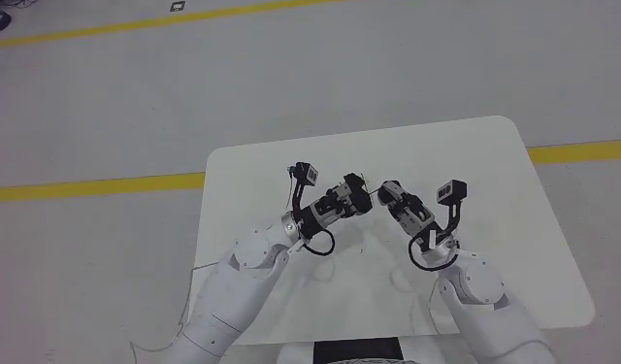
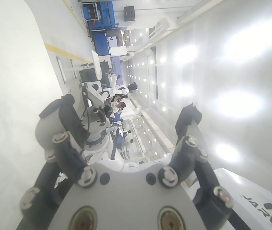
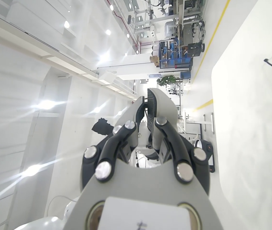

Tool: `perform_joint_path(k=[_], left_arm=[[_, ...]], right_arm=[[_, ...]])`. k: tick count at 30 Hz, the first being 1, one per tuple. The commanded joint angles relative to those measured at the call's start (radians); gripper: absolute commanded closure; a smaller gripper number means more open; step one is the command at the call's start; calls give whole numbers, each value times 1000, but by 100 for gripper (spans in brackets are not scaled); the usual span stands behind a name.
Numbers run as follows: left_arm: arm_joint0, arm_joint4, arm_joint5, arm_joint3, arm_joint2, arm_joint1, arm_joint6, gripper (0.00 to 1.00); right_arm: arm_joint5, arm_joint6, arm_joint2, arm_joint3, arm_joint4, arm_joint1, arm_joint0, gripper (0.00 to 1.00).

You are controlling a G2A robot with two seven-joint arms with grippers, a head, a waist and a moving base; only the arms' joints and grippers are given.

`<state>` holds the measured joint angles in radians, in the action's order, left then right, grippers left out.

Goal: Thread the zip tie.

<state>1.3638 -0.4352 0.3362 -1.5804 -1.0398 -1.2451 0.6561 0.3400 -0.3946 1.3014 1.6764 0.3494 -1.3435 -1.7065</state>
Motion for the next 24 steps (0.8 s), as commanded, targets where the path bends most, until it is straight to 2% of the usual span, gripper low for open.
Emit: perform_joint_path(k=[1, 6, 9, 12, 24], left_arm=[[-2, 3, -1, 0, 3, 0, -4, 0], [-7, 5, -1, 3, 12, 1, -10, 0], [-9, 4, 0, 10, 13, 2, -15, 0], [-10, 6, -3, 17, 15, 3, -19, 0], [-16, 17, -8, 19, 42, 4, -34, 0]], right_arm=[[0, 2, -1, 0, -8, 0, 1, 100], [0, 8, -3, -3, -4, -1, 2, 100], [0, 0, 5, 4, 79, -5, 1, 100], [0, -15, 23, 15, 96, -6, -2, 100], [0, -36, 30, 30, 95, -17, -12, 100]])
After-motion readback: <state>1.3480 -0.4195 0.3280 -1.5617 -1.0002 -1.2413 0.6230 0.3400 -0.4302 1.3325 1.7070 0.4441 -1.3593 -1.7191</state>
